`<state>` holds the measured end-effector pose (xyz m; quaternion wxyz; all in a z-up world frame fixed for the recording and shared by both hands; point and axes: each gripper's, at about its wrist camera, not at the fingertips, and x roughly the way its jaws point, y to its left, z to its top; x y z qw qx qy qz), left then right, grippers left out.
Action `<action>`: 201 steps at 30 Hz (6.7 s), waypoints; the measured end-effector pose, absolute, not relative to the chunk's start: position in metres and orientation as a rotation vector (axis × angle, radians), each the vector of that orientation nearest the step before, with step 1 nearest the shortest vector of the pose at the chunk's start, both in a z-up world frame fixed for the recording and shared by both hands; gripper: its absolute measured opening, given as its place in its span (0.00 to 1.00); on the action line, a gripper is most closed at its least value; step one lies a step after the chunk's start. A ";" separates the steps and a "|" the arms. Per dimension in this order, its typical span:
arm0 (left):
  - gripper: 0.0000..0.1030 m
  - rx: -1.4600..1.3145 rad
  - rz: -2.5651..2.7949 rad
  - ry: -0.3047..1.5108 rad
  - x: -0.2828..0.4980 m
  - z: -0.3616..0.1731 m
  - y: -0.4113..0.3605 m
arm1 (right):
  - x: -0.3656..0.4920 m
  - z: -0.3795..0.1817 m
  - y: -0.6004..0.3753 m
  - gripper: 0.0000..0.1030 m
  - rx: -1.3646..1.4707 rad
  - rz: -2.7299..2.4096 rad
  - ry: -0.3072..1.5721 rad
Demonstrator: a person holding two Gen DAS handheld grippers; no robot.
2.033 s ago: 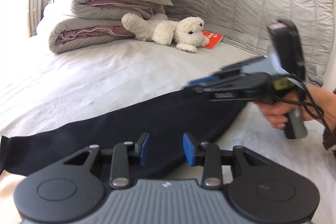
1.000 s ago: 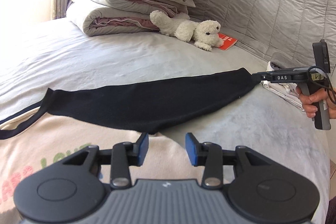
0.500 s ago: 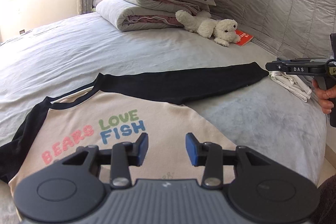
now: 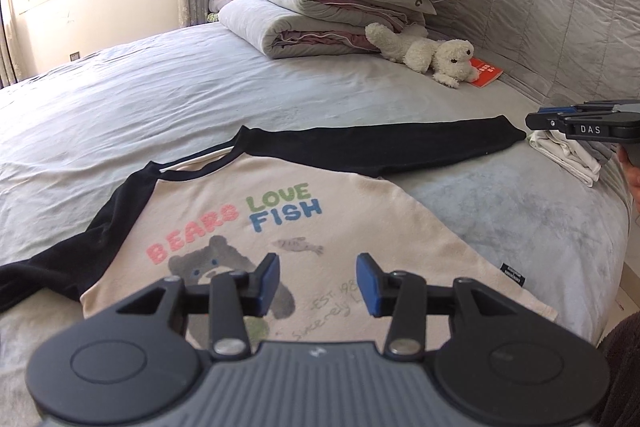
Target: Fold clothes
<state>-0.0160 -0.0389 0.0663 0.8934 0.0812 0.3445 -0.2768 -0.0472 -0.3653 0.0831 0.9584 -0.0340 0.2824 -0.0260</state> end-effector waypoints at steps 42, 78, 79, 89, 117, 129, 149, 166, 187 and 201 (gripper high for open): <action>0.47 -0.036 0.237 0.820 0.078 -0.010 0.182 | 0.072 0.055 -0.114 0.34 -0.154 0.384 0.614; 0.36 -0.181 0.380 0.721 0.095 -0.008 0.233 | 0.186 0.010 0.085 0.34 -0.174 0.991 0.621; 0.36 -0.185 0.379 0.723 0.095 -0.009 0.234 | 0.190 0.009 0.092 0.34 -0.172 1.004 0.624; 0.32 -0.203 0.360 0.731 0.096 -0.010 0.234 | 0.215 -0.006 0.135 0.33 -0.104 1.078 0.664; 0.66 -0.702 0.253 0.608 0.065 -0.005 0.231 | 0.173 0.003 0.051 0.04 -0.078 1.159 0.719; 0.64 -0.807 0.354 0.602 0.071 -0.022 0.254 | 0.145 -0.025 0.051 0.01 -0.213 1.194 0.756; 0.18 -0.049 0.352 0.511 0.084 -0.006 0.201 | 0.141 0.010 0.007 0.10 -0.117 0.932 0.749; 0.93 0.095 -0.031 0.578 0.040 -0.014 0.158 | 0.104 -0.015 -0.054 0.38 -0.088 0.386 0.803; 1.00 0.149 -0.182 0.633 0.036 -0.046 0.141 | 0.107 -0.018 -0.059 0.39 0.011 0.153 0.825; 1.00 0.144 -0.182 0.635 0.035 -0.047 0.142 | 0.092 -0.014 -0.056 0.39 -0.034 0.130 0.829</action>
